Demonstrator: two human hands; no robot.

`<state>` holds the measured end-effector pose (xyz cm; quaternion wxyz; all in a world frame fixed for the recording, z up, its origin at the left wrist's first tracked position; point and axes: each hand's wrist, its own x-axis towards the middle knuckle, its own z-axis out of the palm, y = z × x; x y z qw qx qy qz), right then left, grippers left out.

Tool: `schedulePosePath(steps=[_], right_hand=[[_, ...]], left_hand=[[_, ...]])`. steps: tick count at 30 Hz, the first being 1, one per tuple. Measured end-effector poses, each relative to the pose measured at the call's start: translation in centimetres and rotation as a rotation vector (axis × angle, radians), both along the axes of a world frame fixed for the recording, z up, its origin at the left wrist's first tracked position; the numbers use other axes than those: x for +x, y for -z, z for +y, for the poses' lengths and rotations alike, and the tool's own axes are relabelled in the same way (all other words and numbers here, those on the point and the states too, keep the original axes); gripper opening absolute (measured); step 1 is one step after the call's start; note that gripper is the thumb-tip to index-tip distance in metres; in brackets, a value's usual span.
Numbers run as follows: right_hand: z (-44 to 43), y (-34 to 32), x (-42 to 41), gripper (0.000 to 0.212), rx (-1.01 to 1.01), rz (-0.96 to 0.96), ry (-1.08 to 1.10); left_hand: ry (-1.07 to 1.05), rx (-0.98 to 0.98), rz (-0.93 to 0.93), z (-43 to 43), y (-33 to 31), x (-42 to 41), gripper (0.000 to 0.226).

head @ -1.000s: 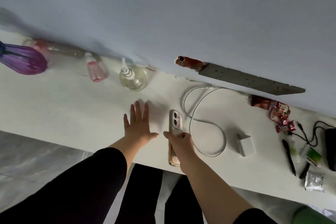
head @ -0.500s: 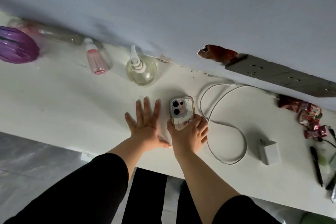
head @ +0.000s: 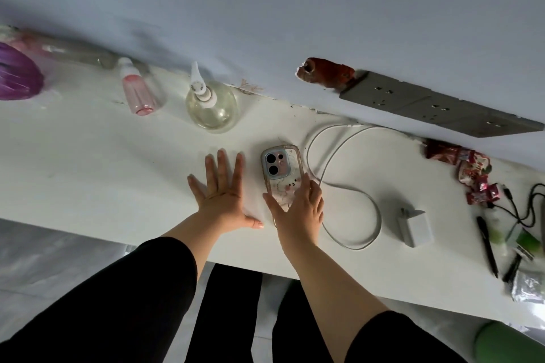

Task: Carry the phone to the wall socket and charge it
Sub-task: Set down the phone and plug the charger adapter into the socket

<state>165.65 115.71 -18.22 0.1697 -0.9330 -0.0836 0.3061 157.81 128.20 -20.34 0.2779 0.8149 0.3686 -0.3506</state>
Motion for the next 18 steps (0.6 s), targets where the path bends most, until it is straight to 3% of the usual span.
schedulePosePath(steps=[3, 6, 8, 10, 14, 18], right_hand=[[-3.3, -1.4, 1.5, 0.066, 0.089, 0.005, -0.091], [-7.9, -3.2, 3.1, 0.054, 0.053, -0.040, -0.187], [-10.3, -3.2, 5.2, 0.058, -0.022, -0.073, -0.184], [-19.2, -3.1, 10.1, 0.069, -0.127, -0.156, -0.072], [-21.5, -1.4, 11.8, 0.086, -0.244, -0.118, 0.044], [-21.4, -0.2, 12.7, 0.077, -0.168, -0.005, 0.180]], left_hand=[[-0.073, 0.009, -0.014, -0.9, -1.1, 0.5, 0.143], [-0.171, -0.024, -0.014, -3.8, -2.1, 1.2, 0.136], [-0.291, -0.045, -0.043, -6.3, -2.6, 2.7, 0.136], [-0.295, -0.020, -0.120, -14.9, -2.5, 8.5, 0.138], [-0.262, 0.042, -0.097, -18.4, -2.7, 10.4, 0.134], [-0.211, 0.068, -0.030, -19.1, -2.5, 11.2, 0.132]])
